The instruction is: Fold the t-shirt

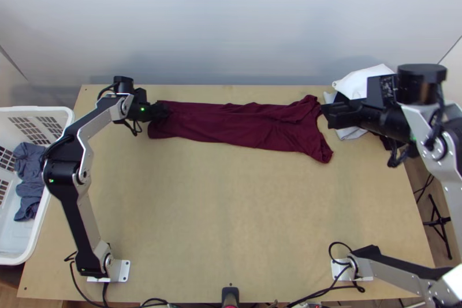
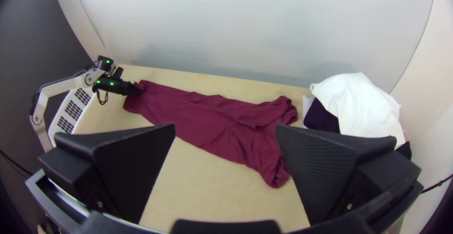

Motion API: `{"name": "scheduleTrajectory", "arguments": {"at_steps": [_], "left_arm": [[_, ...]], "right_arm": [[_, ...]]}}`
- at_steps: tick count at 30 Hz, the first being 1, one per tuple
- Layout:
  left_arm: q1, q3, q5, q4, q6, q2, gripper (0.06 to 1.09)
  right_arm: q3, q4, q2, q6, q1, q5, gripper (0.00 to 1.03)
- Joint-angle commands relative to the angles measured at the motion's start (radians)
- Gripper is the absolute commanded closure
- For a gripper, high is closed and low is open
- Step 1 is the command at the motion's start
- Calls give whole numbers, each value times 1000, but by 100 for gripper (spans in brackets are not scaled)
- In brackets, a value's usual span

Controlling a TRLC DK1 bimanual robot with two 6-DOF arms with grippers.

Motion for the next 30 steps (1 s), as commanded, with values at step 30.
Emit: {"name": "scheduleTrajectory", "arguments": {"at_steps": [30], "left_arm": [[-258,541,-99,-383,-55,-30,105]], "right_arm": [[-383,73,-270,122,-52,-3,4]]}}
